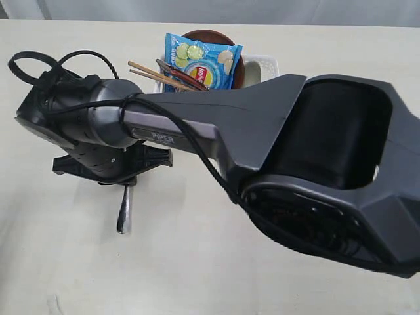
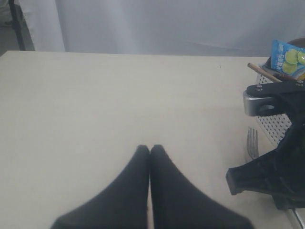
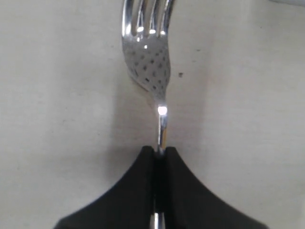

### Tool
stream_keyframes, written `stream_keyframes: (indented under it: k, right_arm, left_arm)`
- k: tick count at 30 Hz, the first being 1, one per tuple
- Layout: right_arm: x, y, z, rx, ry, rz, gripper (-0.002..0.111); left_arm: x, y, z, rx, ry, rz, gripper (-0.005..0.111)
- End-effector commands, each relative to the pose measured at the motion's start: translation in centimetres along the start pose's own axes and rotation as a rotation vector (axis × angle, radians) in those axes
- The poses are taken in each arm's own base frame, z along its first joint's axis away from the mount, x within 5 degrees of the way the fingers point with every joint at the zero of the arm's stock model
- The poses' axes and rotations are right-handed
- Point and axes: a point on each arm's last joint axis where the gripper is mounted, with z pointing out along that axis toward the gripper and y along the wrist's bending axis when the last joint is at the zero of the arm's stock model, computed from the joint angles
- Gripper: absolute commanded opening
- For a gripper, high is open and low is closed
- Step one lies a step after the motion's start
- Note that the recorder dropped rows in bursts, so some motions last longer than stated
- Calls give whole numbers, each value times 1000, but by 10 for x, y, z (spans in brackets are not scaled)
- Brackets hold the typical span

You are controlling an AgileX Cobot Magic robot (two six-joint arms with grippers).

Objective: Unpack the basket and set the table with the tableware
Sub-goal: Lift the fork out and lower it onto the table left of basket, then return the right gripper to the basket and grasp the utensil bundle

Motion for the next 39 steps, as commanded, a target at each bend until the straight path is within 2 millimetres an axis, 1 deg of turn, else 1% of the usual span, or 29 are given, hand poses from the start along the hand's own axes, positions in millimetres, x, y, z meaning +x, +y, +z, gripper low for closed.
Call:
stream_keyframes:
  k: [1,16,21,23,27,29,30,35,38,39]
  right_arm:
    - [-2,-5,1,48,-9,-19,0]
    - [-1,-4,1,42,4,3,0]
    - [-2,-1,2,1,0,8,1]
    - [-2,-1,2,1,0,8,8]
    - [-2,-1,2,1,0,8,32]
    - [-2,-1,2,1,0,8,40]
    - [-2,-1,2,1,0,8,42]
    - [-3,-1,2,9,-11,1,42]
    - [-4,-2,-4,-2,-18,-28,42]
    - [-6,-2,-10,-13,-25,-32,42]
  left_arm:
    - [0,0,0,-3,-11,2,0]
    - [0,0,0,-4,-11,5,0]
    - [0,0,0,-4,-11,2,0]
    - [0,0,0,-4,-11,2,0]
    - [0,0,0,-4,-11,4,0]
    - [0,0,0,-4,-11,4,0]
    - [0,0,0,-4,-11,4,0]
    - [0,0,0,-4,-11,4,0]
    - [0,0,0,-4,-11,4,0]
    - [0,0,0,-4,-11,4,0]
